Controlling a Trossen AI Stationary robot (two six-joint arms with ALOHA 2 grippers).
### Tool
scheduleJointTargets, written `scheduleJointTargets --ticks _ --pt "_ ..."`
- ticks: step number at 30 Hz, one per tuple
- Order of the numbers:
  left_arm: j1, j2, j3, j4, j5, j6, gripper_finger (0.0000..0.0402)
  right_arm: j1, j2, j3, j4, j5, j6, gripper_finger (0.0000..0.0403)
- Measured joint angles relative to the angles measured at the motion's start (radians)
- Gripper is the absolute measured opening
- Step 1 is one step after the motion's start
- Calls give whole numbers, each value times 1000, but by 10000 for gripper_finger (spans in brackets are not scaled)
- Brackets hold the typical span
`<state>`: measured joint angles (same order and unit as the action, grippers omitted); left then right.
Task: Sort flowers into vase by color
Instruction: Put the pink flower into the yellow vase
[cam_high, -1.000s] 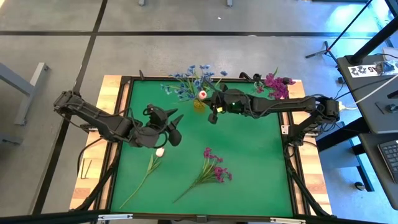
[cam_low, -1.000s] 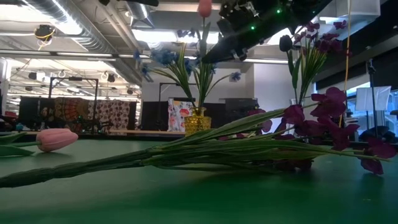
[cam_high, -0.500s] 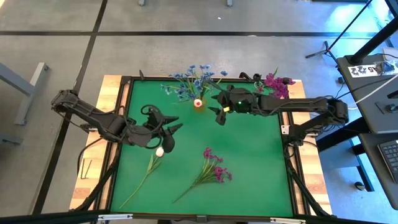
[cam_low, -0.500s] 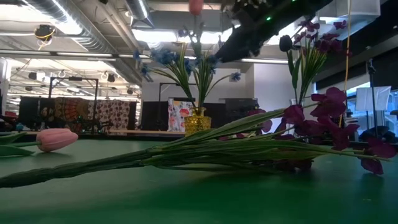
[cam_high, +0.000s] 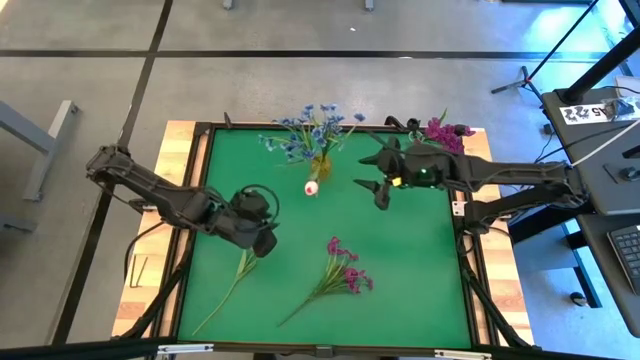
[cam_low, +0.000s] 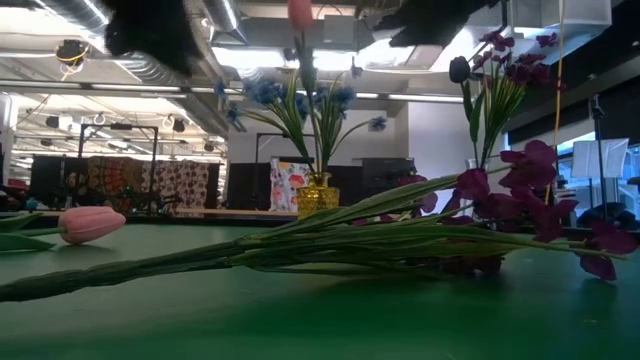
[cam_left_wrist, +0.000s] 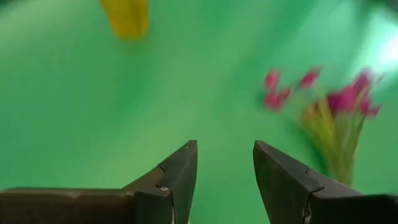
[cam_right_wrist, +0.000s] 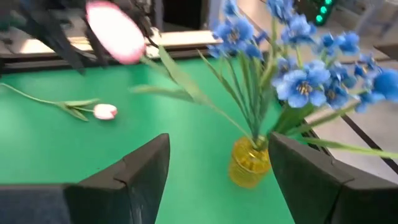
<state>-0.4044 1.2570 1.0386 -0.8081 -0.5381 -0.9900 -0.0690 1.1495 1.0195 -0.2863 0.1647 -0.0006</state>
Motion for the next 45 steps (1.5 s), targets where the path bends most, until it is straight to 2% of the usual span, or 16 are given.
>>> scheduleJointTargets --ticks 5,12,15,20,29,34,40,45 --pt "-16 89 0 -101 165 -117 151 46 -23 0 0 12 0 271" --pt "-64 243 0 -148 433 -241 151 70 -22 0 -4 53 -3 271" --pt "-96 277 0 -153 501 -300 151 70 -22 0 -4 53 -3 271" --pt "-174 295 0 -156 535 -427 151 70 -22 0 -5 53 -4 271" --pt "-307 302 0 -153 485 -654 151 69 -22 0 -4 53 -9 271" --pt "-318 359 0 -147 498 -664 151 69 -22 0 -3 53 -11 271" --pt "-318 443 0 -143 568 -635 151 69 -22 0 -3 53 -11 271" --pt "-318 473 0 -139 575 -634 151 69 -22 0 -3 53 -11 271"
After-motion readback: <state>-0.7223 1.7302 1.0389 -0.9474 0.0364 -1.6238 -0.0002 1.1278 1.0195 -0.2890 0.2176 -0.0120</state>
